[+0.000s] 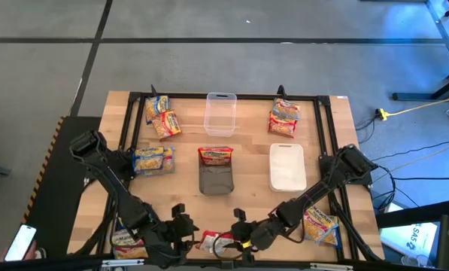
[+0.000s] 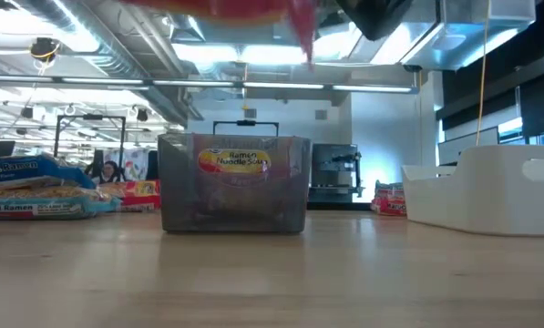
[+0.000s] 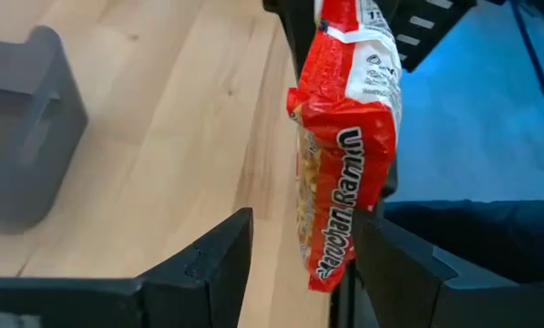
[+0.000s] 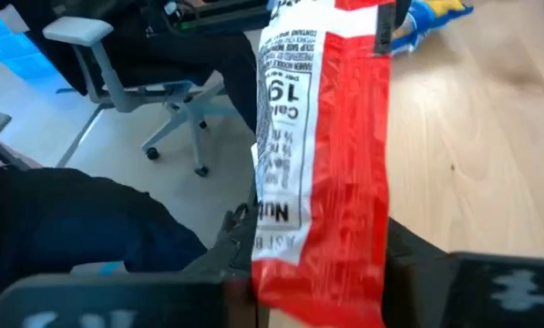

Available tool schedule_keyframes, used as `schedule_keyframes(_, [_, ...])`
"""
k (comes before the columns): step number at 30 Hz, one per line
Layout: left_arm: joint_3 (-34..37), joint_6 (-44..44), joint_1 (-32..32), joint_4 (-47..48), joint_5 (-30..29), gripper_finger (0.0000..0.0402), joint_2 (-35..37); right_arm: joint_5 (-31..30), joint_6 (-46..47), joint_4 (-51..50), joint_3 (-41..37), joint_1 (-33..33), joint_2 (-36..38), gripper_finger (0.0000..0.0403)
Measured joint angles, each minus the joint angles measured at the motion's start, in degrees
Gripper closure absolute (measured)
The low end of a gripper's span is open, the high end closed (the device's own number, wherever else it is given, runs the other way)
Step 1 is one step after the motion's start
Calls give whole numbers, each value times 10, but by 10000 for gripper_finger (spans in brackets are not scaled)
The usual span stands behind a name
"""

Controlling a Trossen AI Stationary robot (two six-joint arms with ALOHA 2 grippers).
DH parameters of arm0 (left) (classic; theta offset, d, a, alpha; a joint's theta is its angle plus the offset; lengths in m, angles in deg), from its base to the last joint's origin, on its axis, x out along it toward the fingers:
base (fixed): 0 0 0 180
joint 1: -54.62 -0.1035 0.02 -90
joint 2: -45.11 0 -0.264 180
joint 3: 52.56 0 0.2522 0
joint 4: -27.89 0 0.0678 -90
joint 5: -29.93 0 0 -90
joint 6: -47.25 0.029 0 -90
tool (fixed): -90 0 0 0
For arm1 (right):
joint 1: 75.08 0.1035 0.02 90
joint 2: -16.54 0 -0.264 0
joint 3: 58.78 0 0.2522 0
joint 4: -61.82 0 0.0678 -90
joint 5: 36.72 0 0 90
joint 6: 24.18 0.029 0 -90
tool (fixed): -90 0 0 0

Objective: Sort Maruchan noodles
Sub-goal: Put the red noodle pack into the gray bin

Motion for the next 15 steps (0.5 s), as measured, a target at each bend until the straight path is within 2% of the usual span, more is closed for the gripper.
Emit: schedule_keyframes(15, [1, 25, 1, 5, 57, 220, 4, -16, -27, 8, 1, -5, 0, 320])
